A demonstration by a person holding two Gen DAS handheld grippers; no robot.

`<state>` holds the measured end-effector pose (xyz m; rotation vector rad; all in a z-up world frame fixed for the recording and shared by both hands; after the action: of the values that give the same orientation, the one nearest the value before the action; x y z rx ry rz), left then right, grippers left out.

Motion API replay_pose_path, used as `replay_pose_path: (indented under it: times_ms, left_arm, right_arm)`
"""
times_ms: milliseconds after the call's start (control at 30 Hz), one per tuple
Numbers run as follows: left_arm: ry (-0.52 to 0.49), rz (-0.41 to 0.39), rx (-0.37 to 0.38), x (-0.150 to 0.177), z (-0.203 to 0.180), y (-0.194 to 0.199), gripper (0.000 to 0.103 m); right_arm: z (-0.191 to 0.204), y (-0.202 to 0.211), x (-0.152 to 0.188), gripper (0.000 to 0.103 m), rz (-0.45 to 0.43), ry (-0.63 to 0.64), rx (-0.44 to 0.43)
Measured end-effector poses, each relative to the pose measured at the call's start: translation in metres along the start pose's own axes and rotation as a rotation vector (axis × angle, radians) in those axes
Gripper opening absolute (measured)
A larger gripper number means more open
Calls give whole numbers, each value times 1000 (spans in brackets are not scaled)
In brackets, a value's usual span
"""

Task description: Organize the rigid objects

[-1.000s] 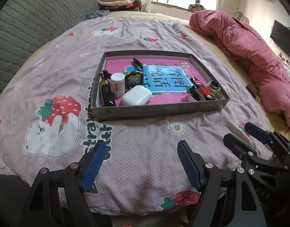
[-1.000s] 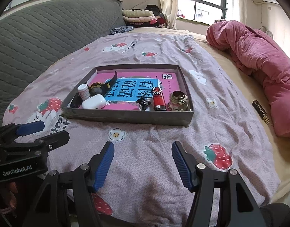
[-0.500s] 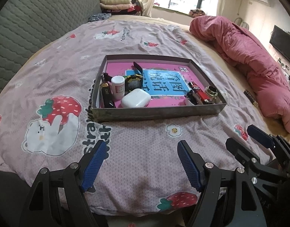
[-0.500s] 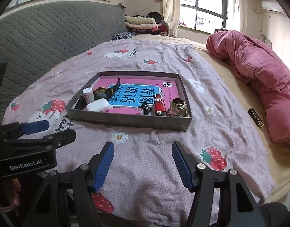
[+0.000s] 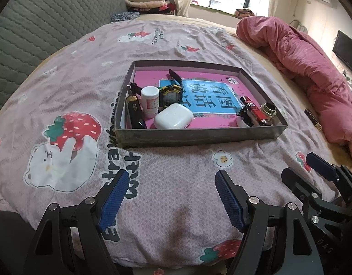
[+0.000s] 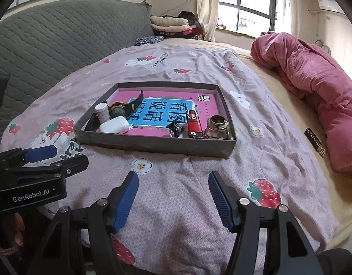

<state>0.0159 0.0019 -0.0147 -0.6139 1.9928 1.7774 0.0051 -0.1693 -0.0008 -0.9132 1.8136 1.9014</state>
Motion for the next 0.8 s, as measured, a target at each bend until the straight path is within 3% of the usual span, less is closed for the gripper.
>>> replay_pose_path:
  times_ms: [800]
  left_arm:
    - [-8,37,10,2,-2,-14,78]
  right_arm:
    - [-3,-12,1,63,21,-17,-1]
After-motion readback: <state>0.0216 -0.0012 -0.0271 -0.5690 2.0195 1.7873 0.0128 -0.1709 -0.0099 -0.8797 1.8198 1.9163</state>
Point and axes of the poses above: each gripper's, at about its wrist camera, not at the fingertips, and y roughly against the way its jaws point, z to its left, x to its underside, the point moved 2 cm from there along -y, roughly the way its jaws point, and after that the axes turned 2 degrees about z, right-handed, at the moved point
